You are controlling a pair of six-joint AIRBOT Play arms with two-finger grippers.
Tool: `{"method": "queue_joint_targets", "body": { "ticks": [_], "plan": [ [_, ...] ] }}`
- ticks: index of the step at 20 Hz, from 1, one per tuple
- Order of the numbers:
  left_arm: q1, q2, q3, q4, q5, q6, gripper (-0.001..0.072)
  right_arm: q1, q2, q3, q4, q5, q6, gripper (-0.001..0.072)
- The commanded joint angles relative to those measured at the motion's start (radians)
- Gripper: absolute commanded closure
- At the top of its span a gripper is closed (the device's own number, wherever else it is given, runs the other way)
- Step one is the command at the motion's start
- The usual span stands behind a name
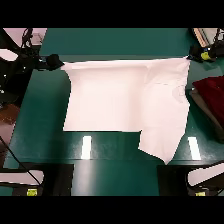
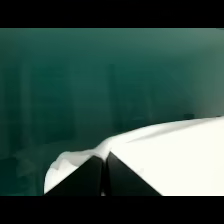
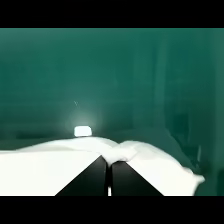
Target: Fold the shirts.
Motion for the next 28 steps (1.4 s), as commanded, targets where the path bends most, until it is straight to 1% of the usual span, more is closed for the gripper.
{"method": "queue_joint_targets", "body": {
  "ticks": [1,3,5,9,12,13,14,15,16,17,18,19,20,22,24,26,27,28],
  "plan": [
    [-0.017,-0.006,-0.001,0.169,-0.055,-0.065,0.0685,0.008,0.005,-0.026,-0.113,0.124,-0.031,0.0704],
    [-0.017,-0.006,-0.037,0.177,-0.087,-0.065,0.0685,0.011,0.045,-0.128,-0.147,0.135,-0.029,0.0703],
    [-0.018,-0.006,-0.096,0.175,-0.085,-0.066,0.0685,0.011,0.096,-0.266,-0.156,0.108,-0.029,0.0703],
    [-0.018,-0.006,-0.220,0.174,-0.061,-0.066,0.0683,0.013,0.178,-0.518,-0.146,-0.016,-0.026,0.0701],
    [-0.018,-0.006,-0.239,0.162,-0.051,-0.068,0.0682,0.014,0.208,-0.612,-0.137,-0.084,0.024,0.0699],
    [-0.018,-0.006,-0.239,0.144,-0.055,-0.071,0.0621,0.014,0.213,-0.628,-0.116,-0.091,0.033,0.0698],
    [-0.018,-0.006,-0.239,0.123,-0.059,-0.077,0.0320,0.014,0.213,-0.632,-0.092,-0.087,0.032,0.0689],
    [-0.018,-0.005,-0.237,0.102,-0.071,-0.077,0.0122,0.014,0.213,-0.631,-0.092,-0.086,0.032,0.0564],
    [-0.018,-0.003,-0.232,0.089,-0.102,-0.076,0.0209,0.014,0.217,-0.626,-0.092,-0.073,0.032,0.0378],
    [-0.008,-0.002,-0.213,0.093,-0.148,-0.076,0.0226,0.014,0.217,-0.601,-0.092,-0.031,0.031,0.0355],
    [0.009,-0.001,-0.183,0.092,-0.219,-0.075,0.0226,0.014,0.217,-0.570,-0.093,0.030,0.011,0.0356],
    [0.032,0.005,-0.154,0.095,-0.292,-0.072,0.0225,0.008,0.225,-0.539,-0.091,0.111,-0.049,0.0357],
    [0.059,0.027,-0.145,0.098,-0.341,-0.062,0.0225,0.002,0.245,-0.527,-0.091,0.180,-0.100,0.0357],
    [0.121,0.094,-0.160,0.140,-0.410,-0.049,0.0226,-0.029,0.304,-0.528,-0.036,0.288,-0.163,0.0357],
    [0.174,0.183,-0.248,0.206,-0.450,-0.047,0.0225,-0.081,0.358,-0.528,0.052,0.352,-0.173,0.0357],
    [0.219,0.274,-0.415,0.207,-0.461,-0.047,0.0225,-0.135,0.408,-0.528,0.169,0.385,-0.201,0.0360],
    [0.227,0.309,-0.500,0.202,-0.456,-0.047,0.0225,-0.155,0.432,-0.528,0.209,0.380,-0.209,0.0399],
    [0.227,0.338,-0.587,0.191,-0.453,-0.041,0.0225,-0.169,0.451,-0.528,0.227,0.371,-0.212,0.0408]
  ]
}}
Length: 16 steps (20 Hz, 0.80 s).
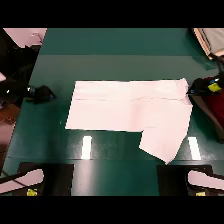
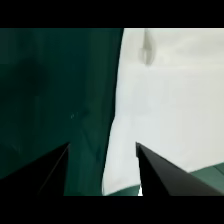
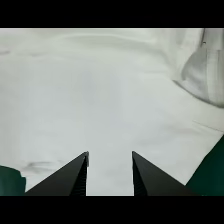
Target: Fold the shirts.
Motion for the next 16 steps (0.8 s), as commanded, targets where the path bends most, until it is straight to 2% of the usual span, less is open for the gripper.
{"method": "queue_joint_targets", "body": {
  "ticks": [1,3,8,13,16],
  "plan": [
    [0.037,0.109,-0.250,-0.026,-0.030,0.034,0.0225,-0.060,0.080,0.003,0.130,0.043,-0.042,0.0408],
    [0.037,0.114,-0.349,-0.086,0.000,0.073,0.0225,-0.059,0.103,0.003,0.129,0.045,-0.042,0.0408],
    [0.032,0.114,-0.427,-0.130,0.095,0.084,0.0226,-0.054,0.129,0.003,0.147,0.045,-0.042,0.0408],
    [-0.085,0.113,-0.427,-0.130,0.161,0.080,0.0226,-0.054,0.129,0.003,0.147,0.046,-0.042,0.0408],
    [-0.138,0.111,-0.427,-0.131,0.204,0.038,0.0227,-0.054,0.129,0.003,0.147,0.049,-0.042,0.0408]
  ]
}}
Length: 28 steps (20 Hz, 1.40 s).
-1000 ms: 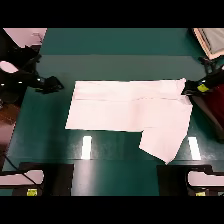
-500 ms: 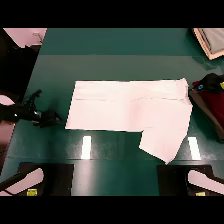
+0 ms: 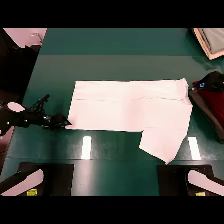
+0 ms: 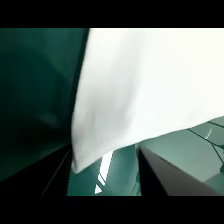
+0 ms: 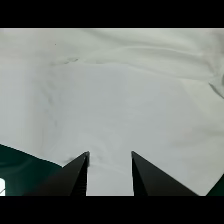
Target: Fold the shirts.
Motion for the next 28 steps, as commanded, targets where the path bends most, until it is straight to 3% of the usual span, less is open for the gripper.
{"method": "queue_joint_targets", "body": {
  "ticks": [1,2,3,4,5,9,12,16,20,27,28],
  "plan": [
    [-0.054,-0.002,-0.006,0.003,0.067,-0.036,0.0227,-0.001,0.001,0.001,0.003,0.003,0.000,0.0408],
    [-0.054,-0.002,-0.006,-0.013,0.070,-0.036,0.0228,-0.002,0.001,0.001,0.002,0.009,0.000,0.0408],
    [-0.054,-0.002,-0.005,-0.024,0.072,-0.035,0.0299,-0.002,0.002,0.001,-0.004,0.019,0.000,0.0408],
    [-0.053,-0.002,-0.002,-0.031,0.069,-0.030,0.0596,-0.002,0.002,0.000,-0.008,0.030,0.000,0.0408],
    [-0.053,-0.001,0.005,-0.032,0.068,-0.031,0.0676,-0.008,0.007,-0.011,-0.005,0.029,0.000,0.0408],
    [-0.054,0.003,0.089,-0.029,0.018,-0.029,0.0684,-0.098,0.119,-0.267,-0.020,-0.001,-0.019,0.0408],
    [-0.054,0.003,0.163,-0.031,0.004,-0.020,0.0685,-0.238,0.230,-0.542,-0.147,-0.062,-0.017,0.0407],
    [-0.054,0.003,0.190,-0.029,0.004,-0.019,0.0684,-0.403,0.243,-0.799,-0.152,-0.114,-0.017,0.0406],
    [-0.054,0.003,0.190,-0.030,0.004,-0.019,0.0683,-0.406,0.152,-0.906,-0.126,-0.135,-0.027,0.0407],
    [-0.054,0.003,0.190,-0.030,-0.003,-0.020,0.0684,-0.232,0.119,-0.910,-0.101,-0.240,-0.019,0.0410],
    [-0.054,0.003,0.190,-0.030,-0.005,-0.020,0.0684,-0.216,0.120,-0.896,-0.103,-0.236,-0.018,0.0466]
  ]
}}
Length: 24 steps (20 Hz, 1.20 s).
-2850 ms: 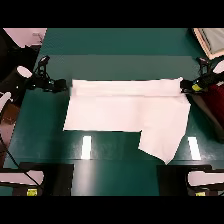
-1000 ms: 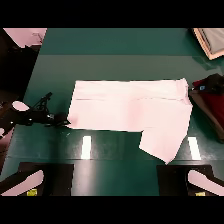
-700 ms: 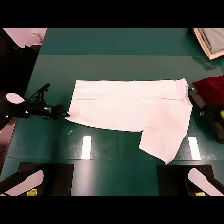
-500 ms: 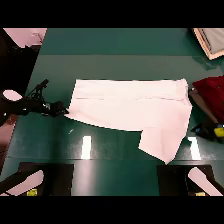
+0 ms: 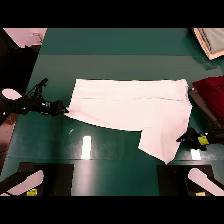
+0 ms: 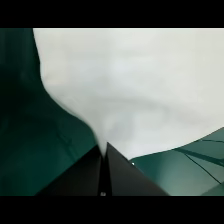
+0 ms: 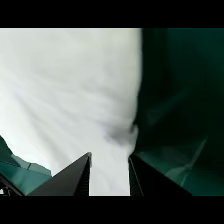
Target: Fold the shirts.
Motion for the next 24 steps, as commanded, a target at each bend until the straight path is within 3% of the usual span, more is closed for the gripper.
{"method": "queue_joint_targets", "body": {
  "ticks": [1,2,7,11,15,19,24],
  "plan": [
    [0.000,0.001,0.001,0.001,-0.018,0.000,0.0684,0.068,-0.008,0.027,-0.004,-0.040,0.005,0.0631],
    [0.000,0.001,0.002,0.008,-0.044,0.001,0.0684,0.081,-0.007,0.048,-0.010,-0.020,0.005,0.0699],
    [0.000,0.060,-0.006,0.161,-0.163,-0.032,0.0685,0.153,0.035,0.171,-0.016,0.146,0.005,0.0700],
    [0.000,0.253,-0.117,0.285,-0.227,-0.048,0.0685,0.227,0.242,0.166,-0.156,0.195,0.031,0.0701],
    [0.000,0.419,-0.273,0.286,-0.356,-0.085,0.0684,0.241,0.460,0.134,-0.243,0.256,0.059,0.0701],
    [0.000,0.446,-0.251,0.216,-0.257,-0.151,0.0685,0.241,0.548,0.177,-0.234,0.179,0.061,0.0702],
    [0.000,0.409,-0.129,0.150,-0.026,-0.179,0.0685,0.270,0.336,0.354,-0.130,0.038,0.058,0.0702]
  ]
}}
